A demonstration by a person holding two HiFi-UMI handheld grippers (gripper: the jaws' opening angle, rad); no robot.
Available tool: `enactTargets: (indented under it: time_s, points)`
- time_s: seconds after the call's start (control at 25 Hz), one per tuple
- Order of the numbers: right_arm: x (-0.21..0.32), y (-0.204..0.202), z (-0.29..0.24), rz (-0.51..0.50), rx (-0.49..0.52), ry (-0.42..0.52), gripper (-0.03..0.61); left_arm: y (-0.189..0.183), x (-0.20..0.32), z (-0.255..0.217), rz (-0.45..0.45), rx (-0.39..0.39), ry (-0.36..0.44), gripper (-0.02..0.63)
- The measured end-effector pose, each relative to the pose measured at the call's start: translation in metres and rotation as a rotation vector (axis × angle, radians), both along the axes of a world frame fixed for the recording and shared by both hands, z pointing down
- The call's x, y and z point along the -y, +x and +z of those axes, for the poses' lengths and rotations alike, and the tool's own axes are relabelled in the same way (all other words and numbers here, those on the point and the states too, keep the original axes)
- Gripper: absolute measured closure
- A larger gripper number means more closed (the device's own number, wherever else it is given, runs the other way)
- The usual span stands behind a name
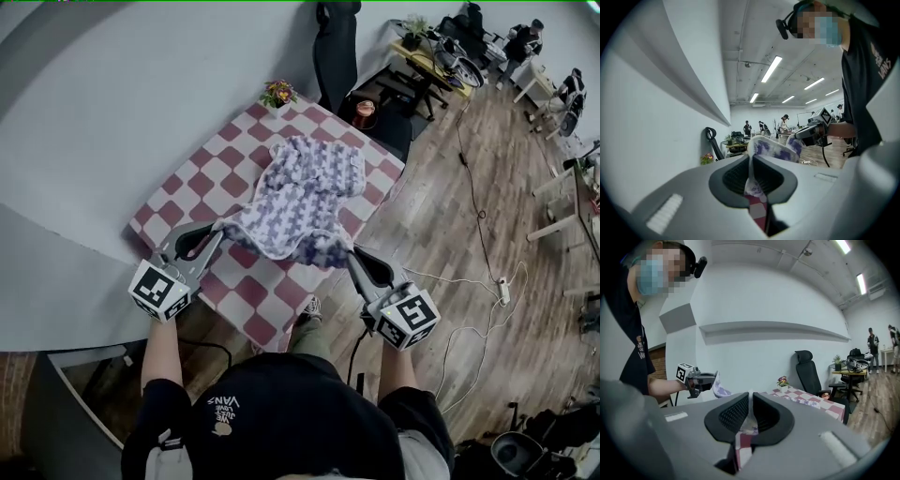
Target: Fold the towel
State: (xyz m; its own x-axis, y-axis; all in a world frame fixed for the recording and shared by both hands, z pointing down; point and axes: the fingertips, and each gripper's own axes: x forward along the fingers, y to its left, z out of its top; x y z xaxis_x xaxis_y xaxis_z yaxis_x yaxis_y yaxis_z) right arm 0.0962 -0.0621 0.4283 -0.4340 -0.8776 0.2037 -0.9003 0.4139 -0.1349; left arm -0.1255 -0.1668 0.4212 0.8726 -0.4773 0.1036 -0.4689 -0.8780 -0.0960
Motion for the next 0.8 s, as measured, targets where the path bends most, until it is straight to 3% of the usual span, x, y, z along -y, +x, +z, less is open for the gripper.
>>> enactTargets:
  time_s: [0.32,0.6,0.8]
  points:
    - [-0.076,-0.036,-0.018,0.004,-0.004,0.009,0.545,-0.057,-0.051,0.011,-0.008,-0.008,-0.019,0.589]
    - [-0.129,-0.035,-0.019,0.061,0.013,-0.028,0.545,-0.084,-0.104,0.014,-0.013,-0.053,-0.086,0.589]
    - [-0.148,-0.040,-0.026,0.036,0.024,-0.044,0.545,-0.100,-0.128,0.003,-0.021,-0.036,-0.092,0.589]
